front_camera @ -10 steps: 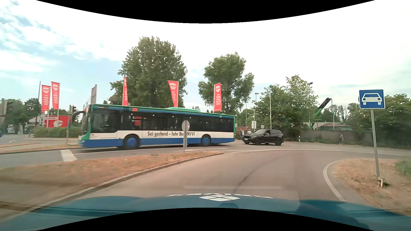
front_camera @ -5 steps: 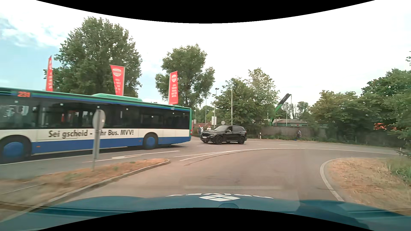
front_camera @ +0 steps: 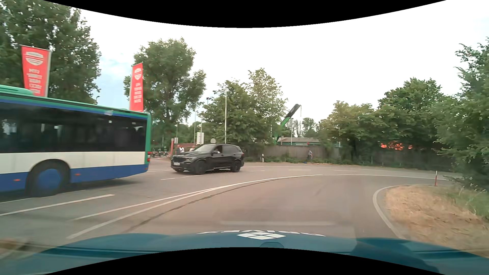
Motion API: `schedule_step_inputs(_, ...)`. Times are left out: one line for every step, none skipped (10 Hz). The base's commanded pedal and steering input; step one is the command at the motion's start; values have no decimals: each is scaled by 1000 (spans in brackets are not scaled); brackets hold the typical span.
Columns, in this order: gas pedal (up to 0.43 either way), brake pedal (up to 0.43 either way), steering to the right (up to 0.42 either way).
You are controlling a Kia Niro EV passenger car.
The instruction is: Follow the waypoints while adhering to traffic rules and regulations
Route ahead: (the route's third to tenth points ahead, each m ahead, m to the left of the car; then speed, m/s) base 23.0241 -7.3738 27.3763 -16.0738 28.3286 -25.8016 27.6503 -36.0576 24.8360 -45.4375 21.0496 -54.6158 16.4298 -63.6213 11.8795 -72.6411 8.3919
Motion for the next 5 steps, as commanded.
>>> schedule_step_inputs(138, 0, 214)
schedule_step_inputs(150, 0, 203)
schedule_step_inputs(150, 0, 193)
schedule_step_inputs(150, 0, 189)
schedule_step_inputs(150, 0, 186)
